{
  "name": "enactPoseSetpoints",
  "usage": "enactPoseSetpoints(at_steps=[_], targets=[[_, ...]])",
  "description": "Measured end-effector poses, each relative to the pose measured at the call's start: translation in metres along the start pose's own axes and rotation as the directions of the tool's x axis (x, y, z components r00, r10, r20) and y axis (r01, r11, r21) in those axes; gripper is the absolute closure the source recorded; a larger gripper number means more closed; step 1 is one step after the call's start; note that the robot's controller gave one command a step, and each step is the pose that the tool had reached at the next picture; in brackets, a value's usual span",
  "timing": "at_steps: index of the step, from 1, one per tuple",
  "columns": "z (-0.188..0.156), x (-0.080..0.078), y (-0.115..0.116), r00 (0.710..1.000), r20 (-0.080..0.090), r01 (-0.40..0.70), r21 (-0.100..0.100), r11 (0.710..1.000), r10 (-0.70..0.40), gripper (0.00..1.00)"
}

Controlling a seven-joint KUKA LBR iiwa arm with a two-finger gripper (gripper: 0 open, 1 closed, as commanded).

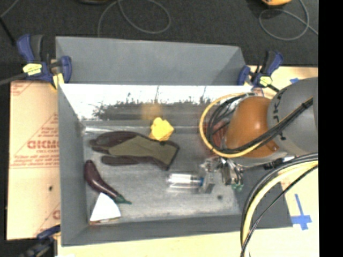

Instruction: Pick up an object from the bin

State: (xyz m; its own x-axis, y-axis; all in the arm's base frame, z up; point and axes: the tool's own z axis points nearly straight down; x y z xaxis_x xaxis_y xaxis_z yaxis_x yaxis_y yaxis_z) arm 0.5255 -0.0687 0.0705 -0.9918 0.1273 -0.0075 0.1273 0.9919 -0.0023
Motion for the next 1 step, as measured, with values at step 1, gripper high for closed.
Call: enactPoseSetpoints(at_steps=[1], targets=[[0.0000, 0.0000, 0.0000, 1.000, 0.000, 0.001, 0.000, 1.000, -0.001, 1.00]])
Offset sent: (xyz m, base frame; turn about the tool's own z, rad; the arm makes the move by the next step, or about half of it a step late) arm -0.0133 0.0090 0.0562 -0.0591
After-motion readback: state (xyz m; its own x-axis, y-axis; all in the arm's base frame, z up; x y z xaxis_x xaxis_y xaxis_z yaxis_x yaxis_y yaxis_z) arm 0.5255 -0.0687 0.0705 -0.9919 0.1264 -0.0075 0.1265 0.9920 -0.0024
